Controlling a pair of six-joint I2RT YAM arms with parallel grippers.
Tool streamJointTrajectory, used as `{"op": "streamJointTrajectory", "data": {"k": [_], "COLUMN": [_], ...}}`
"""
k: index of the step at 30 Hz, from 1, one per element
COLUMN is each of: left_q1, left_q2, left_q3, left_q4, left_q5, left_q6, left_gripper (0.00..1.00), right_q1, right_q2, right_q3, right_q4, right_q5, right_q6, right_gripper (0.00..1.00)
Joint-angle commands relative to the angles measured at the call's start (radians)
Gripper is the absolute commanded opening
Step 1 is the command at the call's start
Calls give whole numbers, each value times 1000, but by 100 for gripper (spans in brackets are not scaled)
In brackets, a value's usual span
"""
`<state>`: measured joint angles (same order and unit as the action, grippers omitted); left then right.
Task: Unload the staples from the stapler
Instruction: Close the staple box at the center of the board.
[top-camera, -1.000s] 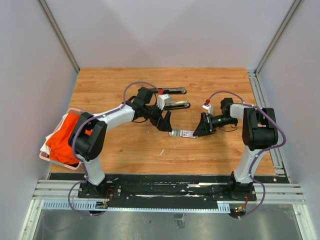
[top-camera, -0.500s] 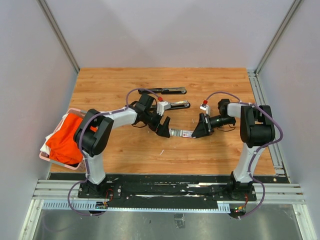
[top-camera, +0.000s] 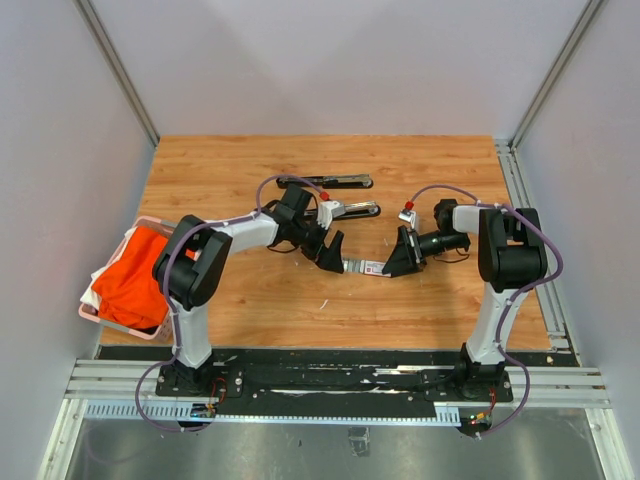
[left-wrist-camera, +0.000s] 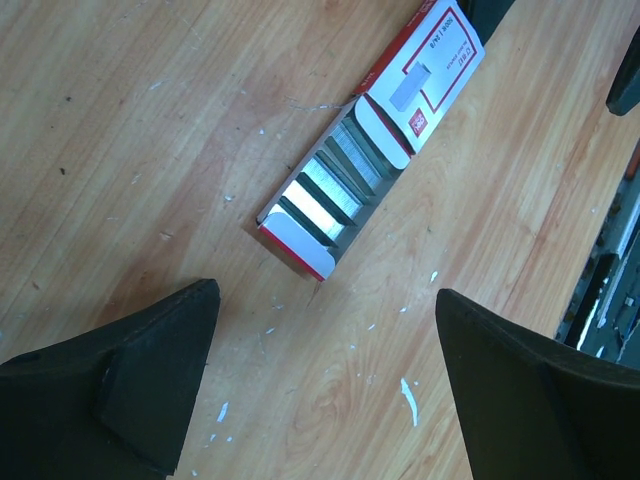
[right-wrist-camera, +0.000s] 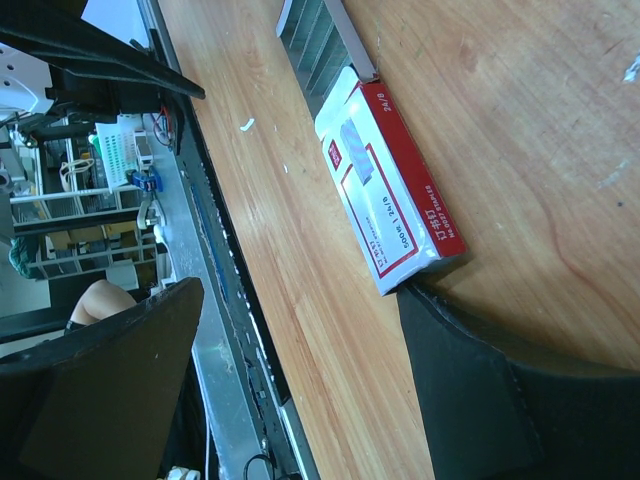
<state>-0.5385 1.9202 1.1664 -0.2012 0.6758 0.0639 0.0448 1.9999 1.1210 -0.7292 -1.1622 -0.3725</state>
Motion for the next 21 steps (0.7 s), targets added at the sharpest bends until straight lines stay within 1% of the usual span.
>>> {"op": "streamJointTrajectory", "data": {"k": [1, 15, 18, 21], "left_q1": [-17, -21, -21, -21], "left_q2": [16, 31, 33, 31], "left_q3": [-2, -1, -3, -6], "left_q4": [-2, 7, 13, 19], "left_q5": [20, 17, 19, 21], "left_q6": [-6, -21, -27, -30], "left_gripper": [94, 94, 93, 93], "right_q1": [21, 20, 19, 19], "right_q2": [28, -14, -13, -64], "right_q3": [-8, -23, -21, -19], "right_q4": [53, 86, 80, 79], "right_q5": [149, 288, 306, 324], "right_q6": [-43, -10, -35, -66], "right_gripper": [83, 83, 83, 83]}}
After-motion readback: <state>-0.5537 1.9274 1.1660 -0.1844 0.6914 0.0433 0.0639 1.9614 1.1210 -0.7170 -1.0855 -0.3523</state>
